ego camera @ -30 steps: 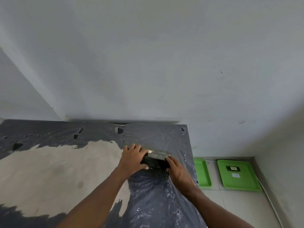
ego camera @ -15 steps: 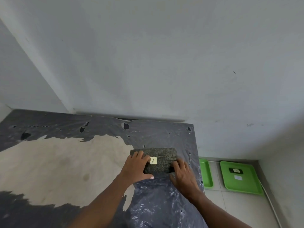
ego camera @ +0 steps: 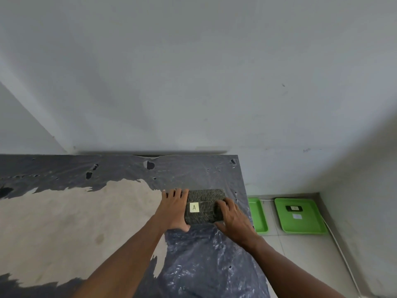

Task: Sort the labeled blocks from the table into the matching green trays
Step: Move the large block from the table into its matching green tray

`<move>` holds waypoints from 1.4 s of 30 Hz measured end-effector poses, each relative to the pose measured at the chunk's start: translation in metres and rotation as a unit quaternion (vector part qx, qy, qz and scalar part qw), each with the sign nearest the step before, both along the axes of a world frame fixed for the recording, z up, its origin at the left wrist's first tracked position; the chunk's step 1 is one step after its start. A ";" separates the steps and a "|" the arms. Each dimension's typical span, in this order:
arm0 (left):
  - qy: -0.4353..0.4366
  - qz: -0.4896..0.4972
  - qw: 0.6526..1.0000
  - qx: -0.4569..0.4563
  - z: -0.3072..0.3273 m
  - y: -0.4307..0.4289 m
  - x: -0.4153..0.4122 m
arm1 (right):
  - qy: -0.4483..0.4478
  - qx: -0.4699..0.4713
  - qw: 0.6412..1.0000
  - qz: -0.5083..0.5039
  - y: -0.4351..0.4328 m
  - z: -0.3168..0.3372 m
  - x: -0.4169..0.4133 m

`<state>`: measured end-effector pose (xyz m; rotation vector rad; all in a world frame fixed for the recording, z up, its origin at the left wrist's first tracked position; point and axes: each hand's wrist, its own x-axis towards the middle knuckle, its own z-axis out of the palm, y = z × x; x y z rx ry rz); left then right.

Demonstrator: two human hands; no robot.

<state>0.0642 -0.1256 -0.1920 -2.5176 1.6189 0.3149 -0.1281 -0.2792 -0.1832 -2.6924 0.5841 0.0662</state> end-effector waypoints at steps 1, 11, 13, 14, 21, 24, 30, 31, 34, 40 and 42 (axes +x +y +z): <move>-0.014 -0.009 1.000 -0.009 0.003 -0.005 -0.005 | 0.003 -0.001 1.000 -0.005 -0.006 0.002 -0.003; -0.012 -0.036 0.999 -0.029 0.043 -0.098 -0.108 | 0.016 -0.053 0.997 0.059 -0.108 0.024 -0.093; -0.012 -0.027 0.999 -0.026 0.044 -0.124 -0.141 | -0.009 -0.043 0.997 0.063 -0.134 0.029 -0.124; -0.012 -0.024 0.999 -0.032 0.045 -0.136 -0.157 | -0.020 -0.032 0.997 0.061 -0.147 0.031 -0.140; -0.001 -0.001 0.999 -0.051 0.052 -0.203 -0.260 | -0.039 -0.011 0.997 0.063 -0.225 0.042 -0.236; 0.001 0.018 0.999 -0.045 0.052 -0.226 -0.287 | -0.025 -0.018 0.998 0.059 -0.246 0.040 -0.256; 0.001 0.012 1.000 -0.024 0.043 -0.266 -0.294 | -0.013 -0.009 0.999 0.033 -0.272 0.022 -0.268; -0.001 0.005 1.000 -0.023 0.040 -0.272 -0.292 | -0.012 -0.005 1.000 0.028 -0.276 0.019 -0.269; -0.002 -0.015 1.000 -0.011 0.028 -0.292 -0.285 | -0.004 0.003 1.000 0.019 -0.292 0.008 -0.273; 0.013 -0.005 1.000 0.003 -0.007 -0.329 -0.265 | 0.014 0.017 1.000 -0.013 -0.334 -0.023 -0.268; 0.026 0.002 1.000 0.011 -0.022 -0.337 -0.261 | 0.021 0.023 0.999 -0.024 -0.344 -0.038 -0.265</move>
